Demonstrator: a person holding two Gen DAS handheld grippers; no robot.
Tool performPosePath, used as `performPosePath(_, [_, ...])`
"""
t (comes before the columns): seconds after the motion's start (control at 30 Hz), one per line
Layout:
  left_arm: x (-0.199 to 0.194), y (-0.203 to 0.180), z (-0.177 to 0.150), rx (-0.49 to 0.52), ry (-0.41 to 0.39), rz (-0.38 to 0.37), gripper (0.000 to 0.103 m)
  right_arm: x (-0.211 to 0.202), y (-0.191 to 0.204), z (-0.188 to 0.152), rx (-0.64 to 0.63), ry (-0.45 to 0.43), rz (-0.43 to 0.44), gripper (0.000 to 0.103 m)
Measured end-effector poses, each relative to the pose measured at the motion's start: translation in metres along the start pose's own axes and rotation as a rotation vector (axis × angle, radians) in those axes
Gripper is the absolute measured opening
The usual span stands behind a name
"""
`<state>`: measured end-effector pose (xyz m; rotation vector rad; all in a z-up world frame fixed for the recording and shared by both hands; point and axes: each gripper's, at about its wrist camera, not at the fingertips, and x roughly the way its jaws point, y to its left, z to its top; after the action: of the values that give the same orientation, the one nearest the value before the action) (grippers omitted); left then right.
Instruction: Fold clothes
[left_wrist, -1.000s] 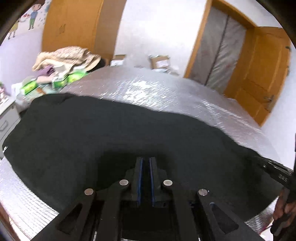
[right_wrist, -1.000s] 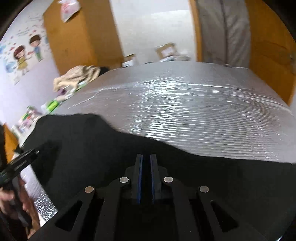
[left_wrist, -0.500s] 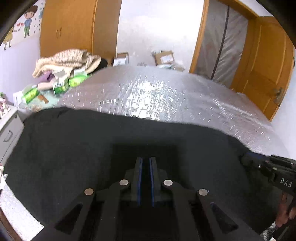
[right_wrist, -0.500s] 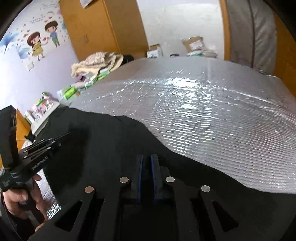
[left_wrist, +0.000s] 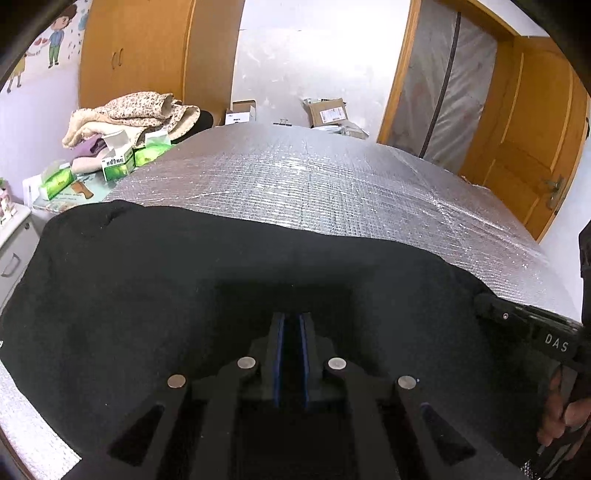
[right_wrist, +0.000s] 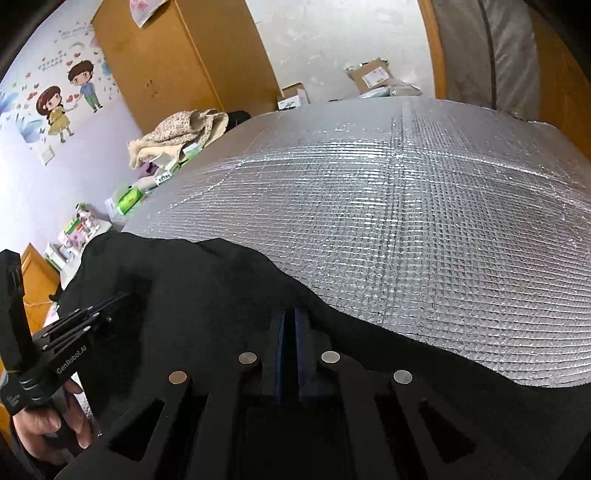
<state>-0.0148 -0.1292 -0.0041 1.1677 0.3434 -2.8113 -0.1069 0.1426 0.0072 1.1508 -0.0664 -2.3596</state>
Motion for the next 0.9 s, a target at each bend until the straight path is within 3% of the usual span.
performPosePath(0.23, [0.0, 0.007, 0.001, -0.034, 0.001, -0.037, 0.008, 0.004, 0.003, 0.001, -0.005, 0.004, 0.006, 0.006])
performPosePath(0.37, [-0.002, 0.019, 0.001, -0.072, 0.006, -0.099, 0.008, 0.002, -0.002, 0.001, 0.018, 0.004, 0.032, 0.005])
performPosePath(0.57, [-0.02, 0.062, -0.006, -0.118, -0.028, -0.015, 0.007, -0.026, -0.043, -0.011, 0.172, -0.043, 0.025, 0.003])
performPosePath(0.67, [-0.025, 0.077, -0.006, -0.139, -0.035, 0.02, 0.007, -0.044, -0.078, -0.025, 0.3, -0.074, -0.042, 0.006])
performPosePath(0.77, [-0.029, 0.077, -0.002, -0.136, -0.046, 0.062, 0.007, -0.059, -0.114, -0.04, 0.46, -0.109, -0.069, 0.004])
performPosePath(0.9, [-0.034, 0.058, 0.01, -0.098, -0.085, 0.027, 0.007, -0.076, -0.109, -0.04, 0.446, -0.164, -0.098, 0.011])
